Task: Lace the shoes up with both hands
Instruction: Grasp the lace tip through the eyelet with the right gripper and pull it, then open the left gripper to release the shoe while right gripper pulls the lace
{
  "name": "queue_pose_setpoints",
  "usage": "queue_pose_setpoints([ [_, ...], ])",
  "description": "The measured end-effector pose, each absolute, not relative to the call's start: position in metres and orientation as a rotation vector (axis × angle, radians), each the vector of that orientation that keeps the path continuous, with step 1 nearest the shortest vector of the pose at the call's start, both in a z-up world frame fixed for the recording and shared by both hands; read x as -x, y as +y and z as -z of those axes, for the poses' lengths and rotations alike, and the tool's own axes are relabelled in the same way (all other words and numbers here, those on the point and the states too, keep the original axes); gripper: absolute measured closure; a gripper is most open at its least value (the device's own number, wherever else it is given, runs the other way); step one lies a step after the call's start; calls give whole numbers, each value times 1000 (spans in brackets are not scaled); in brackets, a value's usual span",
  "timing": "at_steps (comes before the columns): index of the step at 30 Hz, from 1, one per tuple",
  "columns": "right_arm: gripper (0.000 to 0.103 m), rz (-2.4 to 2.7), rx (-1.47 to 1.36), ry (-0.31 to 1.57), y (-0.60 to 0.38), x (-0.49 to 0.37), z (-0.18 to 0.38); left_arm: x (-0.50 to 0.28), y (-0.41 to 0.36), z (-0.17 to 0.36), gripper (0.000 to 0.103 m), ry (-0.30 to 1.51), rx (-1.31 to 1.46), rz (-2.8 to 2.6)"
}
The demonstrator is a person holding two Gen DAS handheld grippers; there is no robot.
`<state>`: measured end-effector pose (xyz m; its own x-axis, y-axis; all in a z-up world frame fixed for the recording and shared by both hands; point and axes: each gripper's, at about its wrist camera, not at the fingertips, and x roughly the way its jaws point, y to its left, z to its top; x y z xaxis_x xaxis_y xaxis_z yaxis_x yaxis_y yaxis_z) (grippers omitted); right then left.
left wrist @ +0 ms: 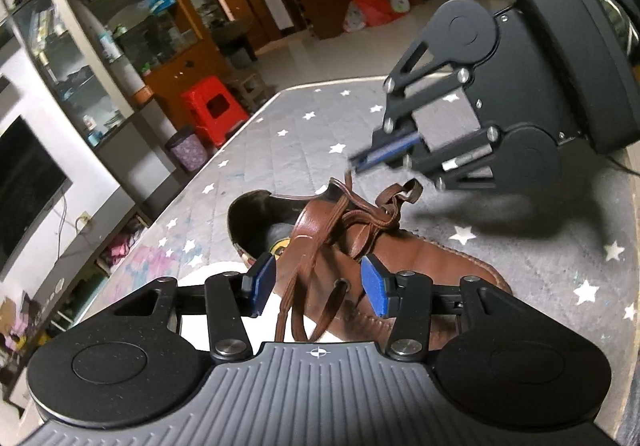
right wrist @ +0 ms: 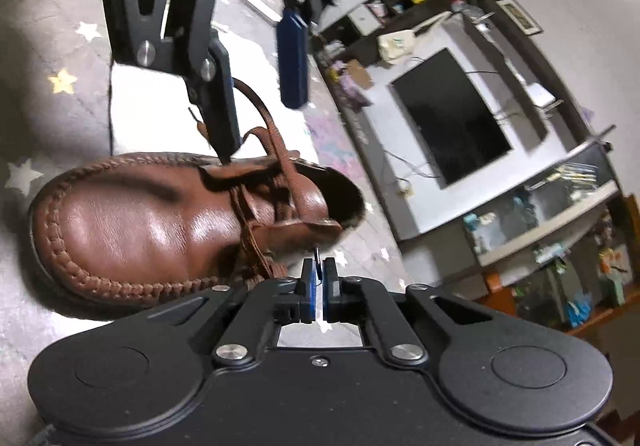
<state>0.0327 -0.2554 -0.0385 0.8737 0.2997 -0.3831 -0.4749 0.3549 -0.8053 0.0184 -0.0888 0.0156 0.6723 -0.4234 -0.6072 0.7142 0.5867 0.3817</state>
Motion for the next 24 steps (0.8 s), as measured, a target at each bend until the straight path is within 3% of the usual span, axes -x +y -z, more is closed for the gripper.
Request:
queue_pose_setpoints([
  [11, 101, -216, 1000, 161, -308, -37, 2, -12, -75, -5, 52, 526, -592, 647],
  [24, 98, -199, 857, 311, -331, -14, 20, -14, -75, 8, 50, 557, -537, 607],
])
